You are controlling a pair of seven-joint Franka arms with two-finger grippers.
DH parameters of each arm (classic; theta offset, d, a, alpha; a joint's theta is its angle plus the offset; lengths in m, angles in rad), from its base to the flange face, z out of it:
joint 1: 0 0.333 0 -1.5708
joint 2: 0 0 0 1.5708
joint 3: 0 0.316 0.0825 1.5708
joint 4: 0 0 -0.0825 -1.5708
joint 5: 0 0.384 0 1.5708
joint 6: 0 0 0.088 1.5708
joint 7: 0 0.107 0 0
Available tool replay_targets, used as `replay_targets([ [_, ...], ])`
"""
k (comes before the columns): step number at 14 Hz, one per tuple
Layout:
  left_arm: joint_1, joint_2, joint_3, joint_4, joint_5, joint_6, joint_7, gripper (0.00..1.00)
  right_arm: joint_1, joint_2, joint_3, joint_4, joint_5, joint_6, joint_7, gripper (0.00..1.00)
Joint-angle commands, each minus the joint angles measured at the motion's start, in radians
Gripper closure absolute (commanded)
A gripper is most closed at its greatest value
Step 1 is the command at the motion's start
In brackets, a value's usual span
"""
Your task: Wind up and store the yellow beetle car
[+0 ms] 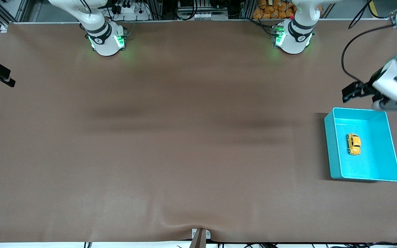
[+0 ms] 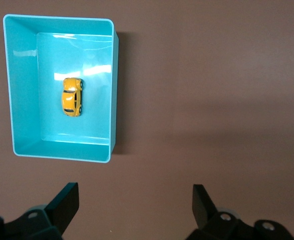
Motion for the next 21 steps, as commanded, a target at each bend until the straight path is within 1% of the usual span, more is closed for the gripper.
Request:
replay_targets([
  [1,-0.082,-0.031,0.07,0.053,-0.027,-0.102,-0.012,0.0,-0.003,0.001,0.002,0.012,0.015,-0.007,-0.014,0.0],
  [2,-0.115,-0.028,0.098,0.085,-0.026,-0.151,-0.026,0.0,-0.003,0.002,0.002,0.012,0.015,-0.007,-0.014,0.0],
  [3,-0.122,-0.029,0.103,0.1,-0.026,-0.18,-0.038,0.0,-0.003,0.002,0.002,0.012,0.015,-0.007,-0.014,0.0],
  [5,-0.122,-0.032,0.098,0.134,-0.026,-0.194,-0.041,0.0,-0.003,0.004,0.002,0.012,0.015,-0.009,-0.014,0.0],
  [8,-0.125,-0.035,0.08,0.146,-0.019,-0.26,-0.023,0.0,-0.005,0.004,0.002,0.011,0.015,-0.01,-0.014,0.0],
  [9,-0.129,-0.032,0.078,0.16,-0.013,-0.262,-0.012,0.0,-0.005,0.004,0.002,0.011,0.015,-0.01,-0.014,0.0],
  [11,-0.171,0.006,0.091,0.223,-0.009,-0.263,0.012,0.0,-0.006,0.004,0.002,0.011,0.015,-0.012,-0.014,0.0],
  [13,-0.172,0.031,0.089,0.268,0.023,-0.265,0.014,0.0,-0.006,0.004,0.002,0.011,0.015,-0.013,-0.014,0.0],
  [14,-0.163,0.044,0.089,0.278,0.03,-0.283,0.015,0.0,-0.006,0.004,0.002,0.011,0.015,-0.015,-0.014,0.0],
  [16,-0.151,0.074,0.084,0.33,0.028,-0.338,0.015,0.0,-0.008,0.004,0.002,0.011,0.015,-0.017,-0.014,0.0],
  [21,-0.14,0.06,0.08,0.334,0.031,-0.348,-0.001,0.0,-0.01,0.004,0.002,0.011,0.015,-0.018,-0.014,0.0],
])
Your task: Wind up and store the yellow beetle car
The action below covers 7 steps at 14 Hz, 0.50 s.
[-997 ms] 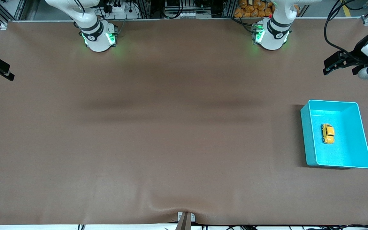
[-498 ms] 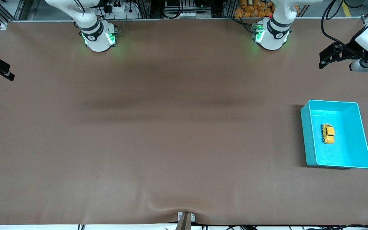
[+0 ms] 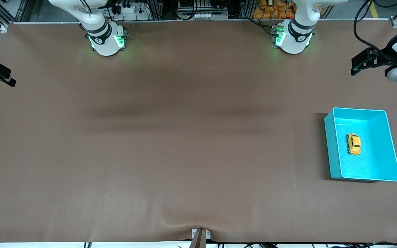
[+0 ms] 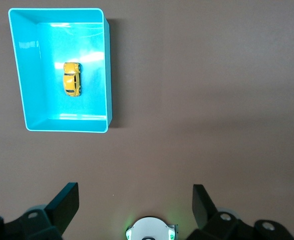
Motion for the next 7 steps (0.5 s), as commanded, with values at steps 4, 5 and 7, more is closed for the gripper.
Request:
replay_targets([
  [4,0.016,0.007,0.005,0.028,0.013,-0.012,0.001,0.0,-0.009,0.003,0.001,0.011,0.015,-0.01,-0.012,0.0],
  [5,0.016,0.008,0.003,0.025,0.012,0.008,-0.009,0.0,-0.009,0.003,0.001,0.011,0.015,-0.01,-0.012,0.0],
  [7,0.018,0.007,0.0,0.023,0.007,0.014,-0.03,0.0,-0.009,0.003,0.001,0.011,0.015,-0.01,-0.012,0.0],
])
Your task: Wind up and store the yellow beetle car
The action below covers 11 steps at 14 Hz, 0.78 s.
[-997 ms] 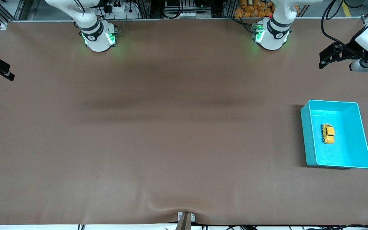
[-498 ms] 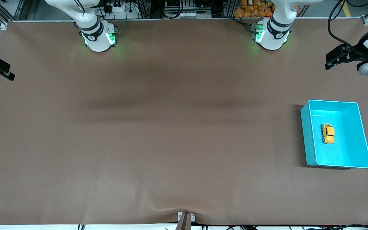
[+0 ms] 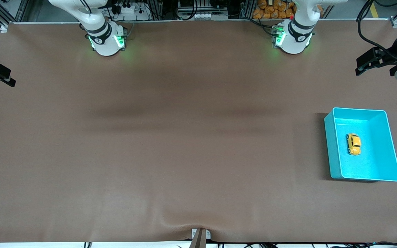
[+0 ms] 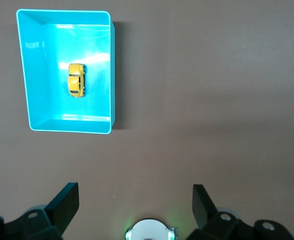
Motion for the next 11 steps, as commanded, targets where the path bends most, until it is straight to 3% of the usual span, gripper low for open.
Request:
replay_targets([
  [1,0.004,0.004,-0.004,0.02,0.005,0.002,-0.02,0.0,-0.009,0.003,0.002,0.011,0.015,-0.01,-0.012,0.0],
  [11,-0.002,0.002,-0.011,0.016,0.005,-0.001,-0.02,0.0,-0.008,0.007,0.003,0.012,0.015,-0.01,-0.012,0.0],
])
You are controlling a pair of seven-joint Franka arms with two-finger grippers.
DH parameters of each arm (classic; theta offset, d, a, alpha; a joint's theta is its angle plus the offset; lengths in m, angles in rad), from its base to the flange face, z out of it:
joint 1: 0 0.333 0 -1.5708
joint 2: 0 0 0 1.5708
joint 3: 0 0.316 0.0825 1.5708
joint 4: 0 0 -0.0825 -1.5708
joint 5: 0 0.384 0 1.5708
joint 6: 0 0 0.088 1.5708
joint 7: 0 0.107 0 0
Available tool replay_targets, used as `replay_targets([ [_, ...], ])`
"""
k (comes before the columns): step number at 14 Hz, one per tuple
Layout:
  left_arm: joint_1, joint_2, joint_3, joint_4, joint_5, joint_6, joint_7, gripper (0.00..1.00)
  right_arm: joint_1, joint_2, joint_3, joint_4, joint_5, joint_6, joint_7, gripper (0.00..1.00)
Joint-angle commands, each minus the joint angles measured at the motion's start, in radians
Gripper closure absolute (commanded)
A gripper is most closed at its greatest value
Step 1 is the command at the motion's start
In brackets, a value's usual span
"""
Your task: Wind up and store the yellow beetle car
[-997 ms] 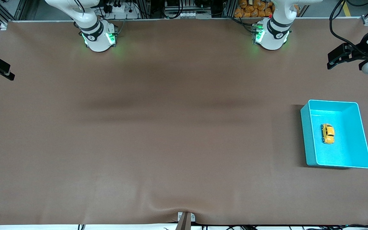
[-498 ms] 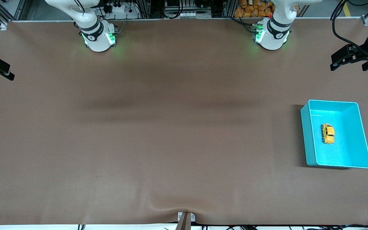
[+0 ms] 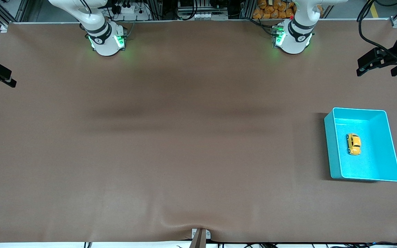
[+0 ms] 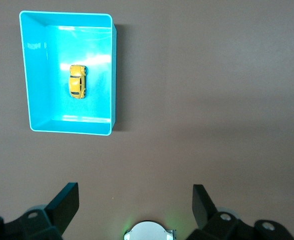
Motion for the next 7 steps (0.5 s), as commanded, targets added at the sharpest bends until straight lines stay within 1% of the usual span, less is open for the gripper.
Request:
replay_targets([
  [1,-0.002,0.002,-0.01,0.013,0.005,-0.003,-0.015,0.0,-0.008,0.002,0.003,0.014,0.015,-0.01,-0.012,0.0],
  [5,-0.005,0.001,-0.01,0.013,0.005,-0.005,-0.013,0.0,-0.009,0.002,0.002,0.014,0.015,-0.01,-0.015,0.0],
  [7,-0.005,-0.001,-0.01,0.013,0.005,-0.006,-0.013,0.0,-0.011,0.002,0.002,0.012,0.015,-0.013,-0.063,0.0],
])
